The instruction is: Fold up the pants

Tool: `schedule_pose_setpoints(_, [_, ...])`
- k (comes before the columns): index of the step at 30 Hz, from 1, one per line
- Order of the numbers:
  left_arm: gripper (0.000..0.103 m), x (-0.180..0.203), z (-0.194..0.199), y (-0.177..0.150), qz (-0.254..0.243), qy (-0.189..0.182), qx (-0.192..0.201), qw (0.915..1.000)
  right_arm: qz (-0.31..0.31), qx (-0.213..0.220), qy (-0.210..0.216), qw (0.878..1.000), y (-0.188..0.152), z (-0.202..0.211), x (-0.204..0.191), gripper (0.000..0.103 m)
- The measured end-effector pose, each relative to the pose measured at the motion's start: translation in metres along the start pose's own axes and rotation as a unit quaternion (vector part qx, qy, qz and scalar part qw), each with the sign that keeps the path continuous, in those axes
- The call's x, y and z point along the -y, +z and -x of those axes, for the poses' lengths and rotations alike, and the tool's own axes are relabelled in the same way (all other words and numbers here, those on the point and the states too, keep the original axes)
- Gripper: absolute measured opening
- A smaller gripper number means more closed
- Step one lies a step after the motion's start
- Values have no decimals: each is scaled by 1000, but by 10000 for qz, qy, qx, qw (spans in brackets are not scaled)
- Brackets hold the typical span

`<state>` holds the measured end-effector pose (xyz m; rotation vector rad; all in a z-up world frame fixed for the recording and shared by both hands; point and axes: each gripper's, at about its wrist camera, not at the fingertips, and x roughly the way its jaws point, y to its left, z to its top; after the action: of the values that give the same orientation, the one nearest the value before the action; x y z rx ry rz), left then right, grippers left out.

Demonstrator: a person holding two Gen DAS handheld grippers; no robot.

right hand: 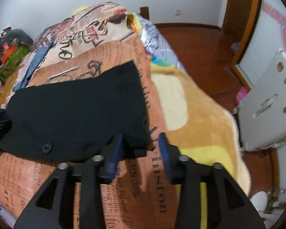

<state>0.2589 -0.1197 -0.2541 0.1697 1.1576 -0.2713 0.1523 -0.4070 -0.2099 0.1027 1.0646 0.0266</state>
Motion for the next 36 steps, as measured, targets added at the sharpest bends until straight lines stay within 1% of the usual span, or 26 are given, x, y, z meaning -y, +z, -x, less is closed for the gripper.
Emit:
schedule_pose_setpoints(2, [93, -8, 8, 2, 85, 40, 134, 9999, 83, 175, 97, 9998, 5, 13, -6, 49])
schedule_pose_setpoints(5, [93, -33, 28, 3, 374, 95, 394, 9985, 335, 439, 159, 9983, 17, 31, -25, 54])
schedule_pose_setpoints(9, [93, -72, 53, -1, 776, 281, 705, 9941, 691, 721, 439, 9940, 31, 43, -61, 55])
schedule_pose_setpoints(12, [93, -113, 74, -13, 1115, 652, 939, 9872, 954, 871, 712, 9891, 46, 42, -96, 55])
schedule_pose_setpoints(14, [93, -135, 84, -22, 1313, 795, 1031, 9828, 1148, 929, 966, 9843, 55, 39, -121, 55])
schedule_pose_setpoints(15, [94, -153, 91, -30, 1458, 889, 1068, 9795, 1247, 946, 1092, 9816, 60, 37, -134, 55])
schedule_pose_setpoints(17, [94, -181, 100, -42, 1678, 1073, 1097, 9738, 1459, 966, 1336, 9755, 68, 31, -164, 55])
schedule_pose_setpoints(20, [97, -215, 107, -61, 1973, 1301, 1099, 9654, 1678, 964, 1584, 9682, 76, 24, -202, 55])
schedule_pose_setpoints(21, [98, -231, 109, -69, 2119, 1373, 1094, 9614, 1717, 935, 1635, 9670, 77, 21, -211, 55])
schedule_pose_setpoints(23, [98, -253, 109, -80, 2316, 1428, 1058, 9564, 1810, 827, 1858, 9622, 83, 11, -237, 55])
schedule_pose_setpoints(27, [99, -292, 100, -97, 2623, 1462, 890, 9497, 2014, 617, 2098, 9548, 89, -6, -276, 55])
schedule_pose_setpoints(29, [99, -304, 90, -101, 2754, 1426, 797, 9473, 2121, 466, 2221, 9505, 93, -18, -297, 55])
schedule_pose_setpoints(33, [98, -329, 62, -113, 3075, 1221, 536, 9422, 2269, 179, 2321, 9457, 100, -40, -327, 55])
schedule_pose_setpoints(36, [98, -333, 42, -118, 3173, 1022, 363, 9421, 2337, -138, 2369, 9429, 103, -61, -344, 55])
